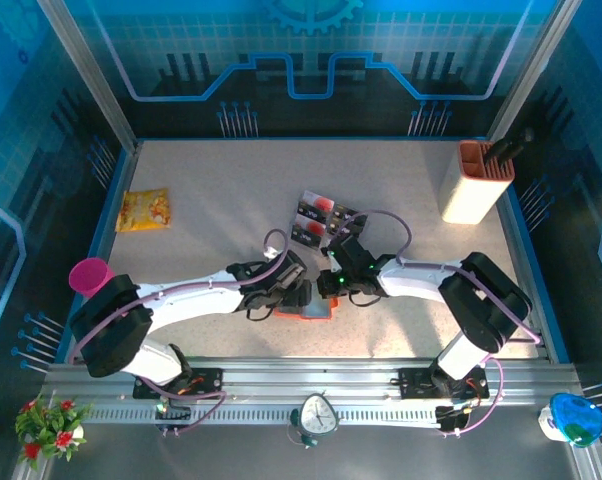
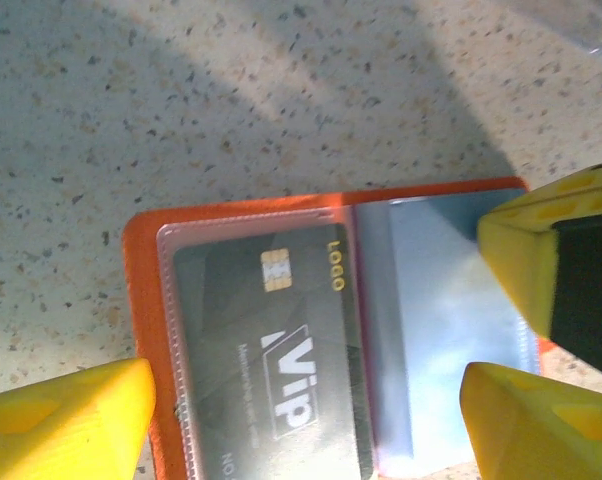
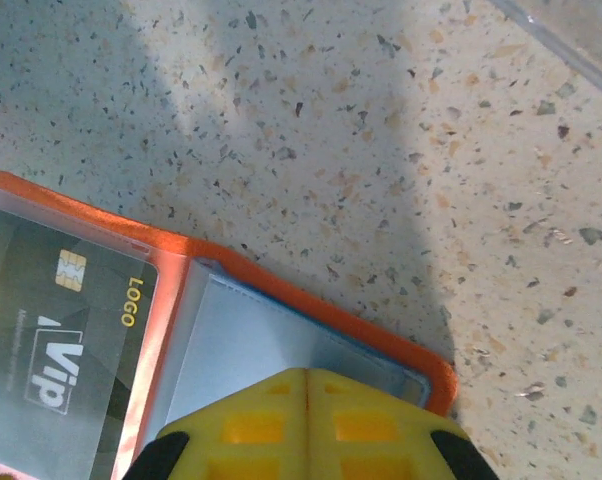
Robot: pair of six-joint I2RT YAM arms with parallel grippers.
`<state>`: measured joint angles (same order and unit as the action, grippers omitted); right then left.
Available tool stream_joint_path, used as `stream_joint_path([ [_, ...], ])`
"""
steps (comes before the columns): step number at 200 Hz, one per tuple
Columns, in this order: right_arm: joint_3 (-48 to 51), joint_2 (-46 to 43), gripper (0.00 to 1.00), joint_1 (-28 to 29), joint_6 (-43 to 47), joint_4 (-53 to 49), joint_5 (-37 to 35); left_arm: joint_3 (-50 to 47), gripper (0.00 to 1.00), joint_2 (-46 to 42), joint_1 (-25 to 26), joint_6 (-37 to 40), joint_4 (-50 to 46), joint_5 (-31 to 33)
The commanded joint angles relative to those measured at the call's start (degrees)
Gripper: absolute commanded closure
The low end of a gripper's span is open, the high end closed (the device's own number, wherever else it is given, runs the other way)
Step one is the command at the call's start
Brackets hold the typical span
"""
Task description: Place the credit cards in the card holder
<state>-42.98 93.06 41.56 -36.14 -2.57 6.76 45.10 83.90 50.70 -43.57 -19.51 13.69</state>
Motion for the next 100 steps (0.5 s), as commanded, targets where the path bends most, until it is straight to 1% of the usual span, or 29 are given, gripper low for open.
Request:
stream_joint_path([
  [1,0.90,1.65,1.00,-0.52,0.24,1.48,2.17,-1.35,0.19,1.00,0.28,0.02,3.29,-0.22],
  [40,0.70,3.52,1.00,0.32,-1.97,4.03,4.29,-2.37,0.18,1.75,0.28,0.86,5.62,-0.70],
  [78,0.93,3.66,1.00,0.41,-3.06,4.67,4.13,-3.85,0.18,2.99,0.28,0.86,7.14,-0.75],
  [100,1.06,3.69,1.00,0.44,-3.36,4.62,4.00,-4.74,0.20,4.21,0.28,0.77,7.80,-0.62],
])
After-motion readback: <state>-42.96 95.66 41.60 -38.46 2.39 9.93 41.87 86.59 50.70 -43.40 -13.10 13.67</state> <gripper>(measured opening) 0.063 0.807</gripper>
